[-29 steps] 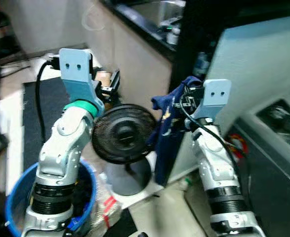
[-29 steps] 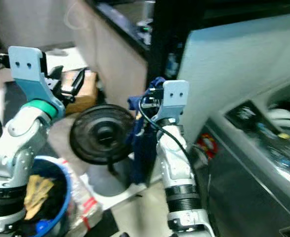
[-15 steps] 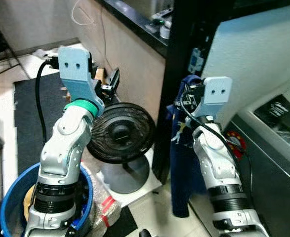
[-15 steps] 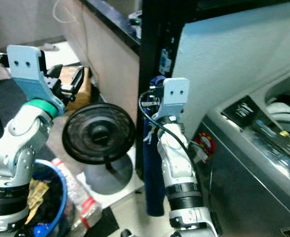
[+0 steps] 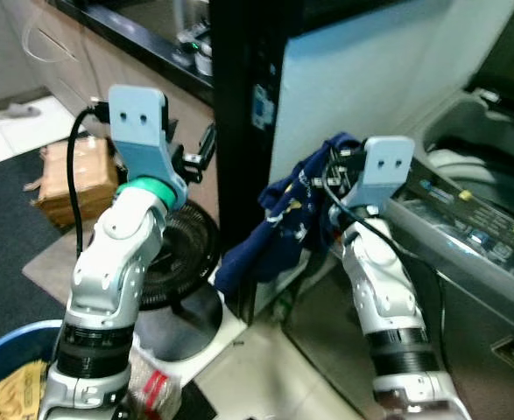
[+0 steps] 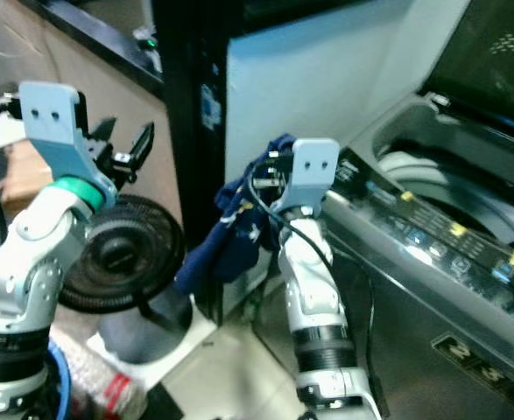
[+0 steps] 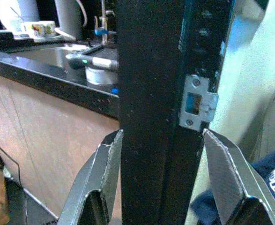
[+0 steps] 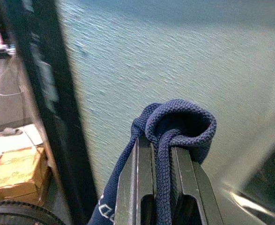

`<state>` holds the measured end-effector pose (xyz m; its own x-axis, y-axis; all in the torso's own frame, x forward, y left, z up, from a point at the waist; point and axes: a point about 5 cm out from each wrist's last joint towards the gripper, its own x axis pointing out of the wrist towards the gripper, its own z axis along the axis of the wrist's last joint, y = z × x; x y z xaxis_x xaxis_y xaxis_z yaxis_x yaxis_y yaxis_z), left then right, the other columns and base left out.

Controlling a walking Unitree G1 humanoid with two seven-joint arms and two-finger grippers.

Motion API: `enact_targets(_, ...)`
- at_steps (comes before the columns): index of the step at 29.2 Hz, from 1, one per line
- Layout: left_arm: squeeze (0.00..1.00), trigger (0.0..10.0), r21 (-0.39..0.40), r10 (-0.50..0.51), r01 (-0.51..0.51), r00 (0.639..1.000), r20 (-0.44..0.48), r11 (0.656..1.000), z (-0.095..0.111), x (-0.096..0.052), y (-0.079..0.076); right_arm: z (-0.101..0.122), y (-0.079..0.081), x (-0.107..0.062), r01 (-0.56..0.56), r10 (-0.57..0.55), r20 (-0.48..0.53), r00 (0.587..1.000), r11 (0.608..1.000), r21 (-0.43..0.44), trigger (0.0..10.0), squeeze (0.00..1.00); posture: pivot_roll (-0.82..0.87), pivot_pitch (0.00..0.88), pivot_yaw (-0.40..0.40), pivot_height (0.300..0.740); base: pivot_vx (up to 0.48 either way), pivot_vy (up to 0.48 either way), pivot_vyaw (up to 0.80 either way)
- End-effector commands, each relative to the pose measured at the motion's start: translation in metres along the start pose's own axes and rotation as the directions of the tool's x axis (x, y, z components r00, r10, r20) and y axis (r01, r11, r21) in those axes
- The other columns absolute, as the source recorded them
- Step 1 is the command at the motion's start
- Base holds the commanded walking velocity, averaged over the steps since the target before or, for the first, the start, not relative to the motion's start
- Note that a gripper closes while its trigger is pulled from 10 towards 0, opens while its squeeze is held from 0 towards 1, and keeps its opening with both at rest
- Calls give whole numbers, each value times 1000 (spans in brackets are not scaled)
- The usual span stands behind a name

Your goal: Clothes washing

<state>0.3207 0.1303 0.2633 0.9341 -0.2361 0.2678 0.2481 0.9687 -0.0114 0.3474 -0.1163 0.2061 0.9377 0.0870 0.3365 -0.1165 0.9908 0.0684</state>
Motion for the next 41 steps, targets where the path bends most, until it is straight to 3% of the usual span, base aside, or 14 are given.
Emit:
enact_targets(1, 0, 10000, 10, 2, -2, 1000, -10, 1000, -2, 0, 0, 2, 0, 0, 1, -1, 13, 1000, 1000, 8, 10000, 0, 77, 0, 51, 740, 0, 0, -800)
enact_targets(12, 0, 10000, 11, -1, 1, 1000, -5, 1000, -1, 0, 0, 5, 1, 2, -1, 1, 27, 1000, 1000, 13, 10000, 0, 79, 0, 52, 740, 0, 0, -800)
enact_targets(17, 0, 10000, 14, -2, 2, 1000, -7, 1000, -1, 0, 0, 29, 8, 9, -24, 21, 111, 994, 999, 24, 10000, 0, 81, 0, 53, 740, 0, 0, -800)
enact_targets(19, 0, 10000, 15, -3, 3, 1000, -7, 1000, -1, 0, 0, 47, 10, 14, -36, 28, 175, 984, 998, 47, 10000, 0, 83, 0, 54, 740, 0, 0, -800)
enact_targets(31, 0, 10000, 20, -6, 6, 1000, -6, 1000, -1, 0, -1, 83, 18, 17, -116, 80, 312, 947, 988, 100, 10000, 0, 81, 0, 54, 740, 0, 0, -800)
enact_targets(41, 0, 10000, 20, -7, 7, 1000, -9, 1000, -2, 0, -2, 82, 20, 16, -119, 86, 303, 949, 988, 94, 10000, 0, 83, 0, 53, 740, 0, 0, -480)
